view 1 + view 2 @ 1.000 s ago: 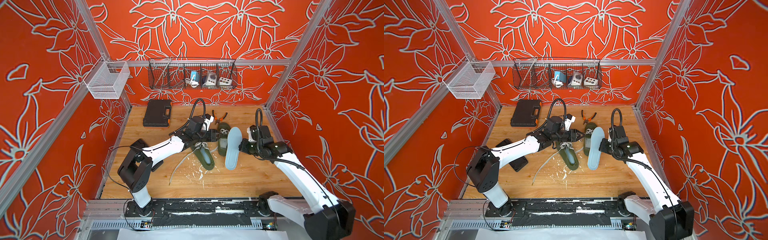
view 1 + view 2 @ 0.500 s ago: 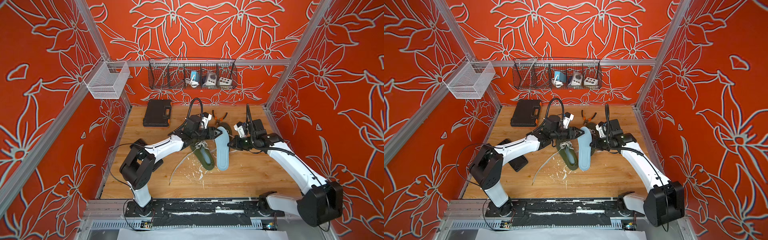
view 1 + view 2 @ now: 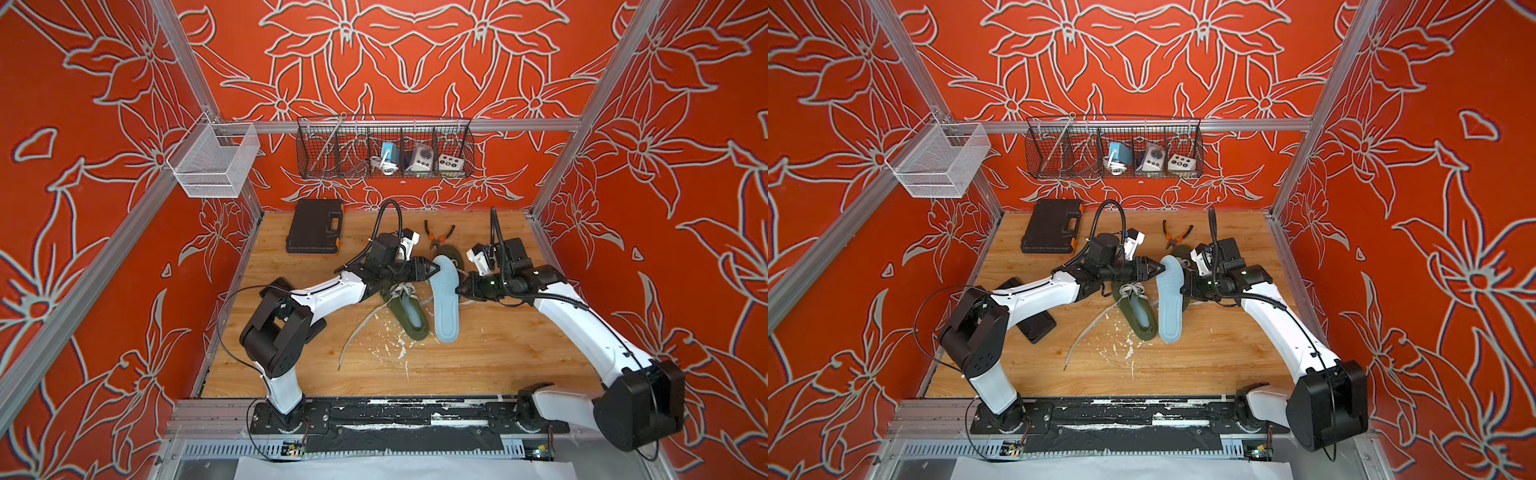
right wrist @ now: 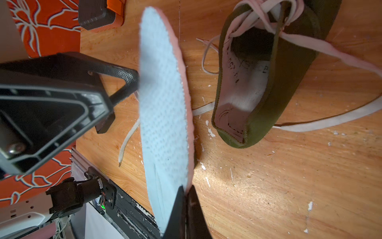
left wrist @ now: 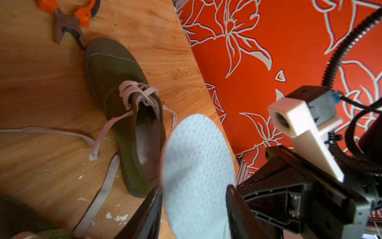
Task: Insert the insole into the shoe
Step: Pick up the insole from the center of the board.
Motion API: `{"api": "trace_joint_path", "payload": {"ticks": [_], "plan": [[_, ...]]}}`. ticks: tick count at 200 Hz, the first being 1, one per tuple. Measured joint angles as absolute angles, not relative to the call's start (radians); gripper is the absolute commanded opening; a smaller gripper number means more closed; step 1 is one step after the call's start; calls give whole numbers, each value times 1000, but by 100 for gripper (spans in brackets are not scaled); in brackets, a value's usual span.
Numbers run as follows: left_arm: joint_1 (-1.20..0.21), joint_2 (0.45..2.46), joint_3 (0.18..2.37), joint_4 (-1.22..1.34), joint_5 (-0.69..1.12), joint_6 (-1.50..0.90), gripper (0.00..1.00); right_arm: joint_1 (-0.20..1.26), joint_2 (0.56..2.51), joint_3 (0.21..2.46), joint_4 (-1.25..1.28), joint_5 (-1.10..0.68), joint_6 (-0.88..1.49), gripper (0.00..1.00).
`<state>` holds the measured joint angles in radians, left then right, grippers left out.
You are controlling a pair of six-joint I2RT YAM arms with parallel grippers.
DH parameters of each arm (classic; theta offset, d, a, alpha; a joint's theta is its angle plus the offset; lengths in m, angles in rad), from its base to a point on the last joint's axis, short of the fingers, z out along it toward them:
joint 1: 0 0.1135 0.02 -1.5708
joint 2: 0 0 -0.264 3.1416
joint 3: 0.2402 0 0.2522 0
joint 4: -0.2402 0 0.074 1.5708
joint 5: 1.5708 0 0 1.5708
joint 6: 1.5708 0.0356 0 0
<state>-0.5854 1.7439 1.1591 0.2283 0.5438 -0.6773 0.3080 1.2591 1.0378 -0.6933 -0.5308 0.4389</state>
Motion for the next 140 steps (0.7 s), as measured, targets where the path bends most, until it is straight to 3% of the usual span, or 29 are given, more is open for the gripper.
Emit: {"api": "trace_joint_path", "payload": {"ticks": [92, 108, 130, 140], "plan": [[-562, 1737, 1127, 310, 616, -713, 48, 308, 1330, 1062, -697, -641, 397, 0], [-565, 1739, 1127, 329, 635, -725, 38, 308, 1362, 1089, -703, -660, 371, 0], [-567, 1739, 1127, 341, 651, -730, 7, 308, 1386, 1134, -712, -670, 336, 0], [-567, 1739, 1127, 347, 653, -743, 0, 308, 1389, 1153, -714, -671, 320, 0]]}}
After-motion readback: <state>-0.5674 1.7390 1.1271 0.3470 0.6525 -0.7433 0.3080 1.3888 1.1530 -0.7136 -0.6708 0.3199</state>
